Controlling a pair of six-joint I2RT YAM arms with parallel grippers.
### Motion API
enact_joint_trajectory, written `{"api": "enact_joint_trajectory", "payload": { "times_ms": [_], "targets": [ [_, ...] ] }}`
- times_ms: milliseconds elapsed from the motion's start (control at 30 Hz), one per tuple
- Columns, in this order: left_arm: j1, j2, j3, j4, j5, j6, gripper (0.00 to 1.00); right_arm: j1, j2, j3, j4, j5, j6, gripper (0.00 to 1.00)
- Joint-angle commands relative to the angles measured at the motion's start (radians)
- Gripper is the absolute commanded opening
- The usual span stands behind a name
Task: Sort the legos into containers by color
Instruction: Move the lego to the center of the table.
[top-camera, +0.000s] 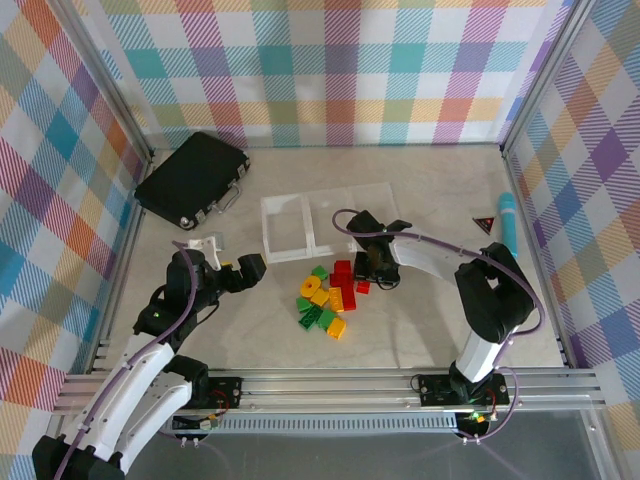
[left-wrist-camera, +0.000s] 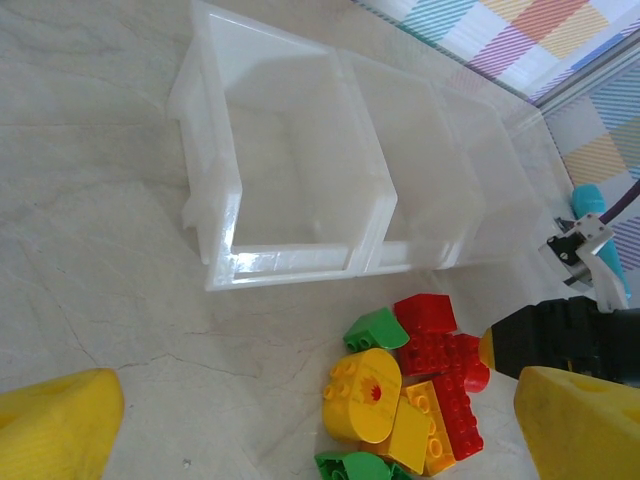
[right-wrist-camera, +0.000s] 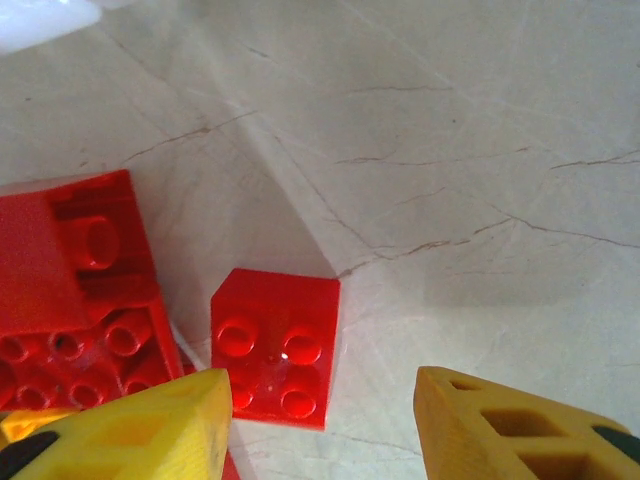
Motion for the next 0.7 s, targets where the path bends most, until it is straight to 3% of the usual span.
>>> {"api": "enact_joint_trajectory", "payload": {
  "times_ms": [0,667],
  "targets": [
    [-0.010,-0.022,0.013,-0.007,0.016,0.003,1.00,0.013,0.020,0.029,-0.011,0.025,0.038,0.51],
    [-0.010,-0.047,-0.001,-0.047,0.007,0.004,1.00,0.037,0.037,0.063,0.005,0.050,0.071,0.52]
  ]
}}
